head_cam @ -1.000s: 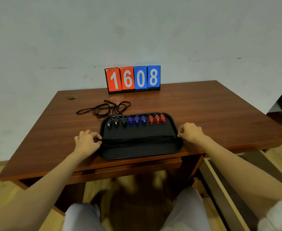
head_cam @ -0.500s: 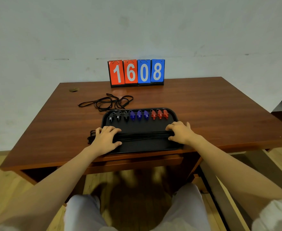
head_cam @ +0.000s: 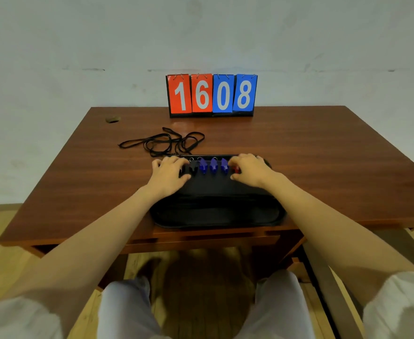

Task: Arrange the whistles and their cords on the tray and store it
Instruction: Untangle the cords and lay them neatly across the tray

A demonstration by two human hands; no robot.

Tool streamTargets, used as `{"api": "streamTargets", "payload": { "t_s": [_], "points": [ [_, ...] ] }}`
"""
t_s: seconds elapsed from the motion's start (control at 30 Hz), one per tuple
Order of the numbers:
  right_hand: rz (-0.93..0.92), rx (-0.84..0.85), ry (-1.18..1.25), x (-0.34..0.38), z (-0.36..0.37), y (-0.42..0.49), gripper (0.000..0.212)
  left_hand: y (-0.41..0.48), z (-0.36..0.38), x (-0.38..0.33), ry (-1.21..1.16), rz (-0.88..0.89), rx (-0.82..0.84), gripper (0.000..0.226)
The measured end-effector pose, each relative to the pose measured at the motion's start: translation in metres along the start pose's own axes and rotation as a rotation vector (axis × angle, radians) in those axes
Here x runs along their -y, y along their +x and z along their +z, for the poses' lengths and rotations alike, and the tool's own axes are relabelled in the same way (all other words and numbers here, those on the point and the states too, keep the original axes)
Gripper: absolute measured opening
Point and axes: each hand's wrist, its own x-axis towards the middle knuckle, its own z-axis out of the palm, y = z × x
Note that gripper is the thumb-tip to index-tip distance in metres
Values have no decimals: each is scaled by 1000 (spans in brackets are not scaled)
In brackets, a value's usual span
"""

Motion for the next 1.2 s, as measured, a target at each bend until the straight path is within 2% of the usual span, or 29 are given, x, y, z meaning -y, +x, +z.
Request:
{"api": "streamTargets", "payload": {
  "t_s": [0.27, 0.43, 0.5, 0.6, 0.73, 0.87, 1.03, 1.2],
  "points": [
    [-72, -3, 90, 29, -17, 100, 37, 83, -18, 30, -66, -107, -72, 27],
    [-78, 11, 164, 43, -10, 168, 34, 126, -18, 47, -116, -269, -2, 25],
    [-91, 34, 172, 48, -4, 190, 39, 142, -11, 50, -118, -305, 49, 35],
    [-132, 85, 182, 53, 6, 212, 43, 157, 6, 52, -58, -281, 114, 45],
    [-182, 97, 177, 51, 26, 224, 36, 165, 26, 55, -43, -235, 117, 39],
    [-155, 23, 181, 49, 31, 228, 25, 165, 32, 60, -32, -208, 50, 29],
    [-110, -32, 158, 44, 19, 221, 30, 163, 23, 58, -48, -205, 11, 28],
    [-22, -249, 223, 37, -22, 200, 31, 158, -5, 47, -84, -196, -70, 28]
  ]
}}
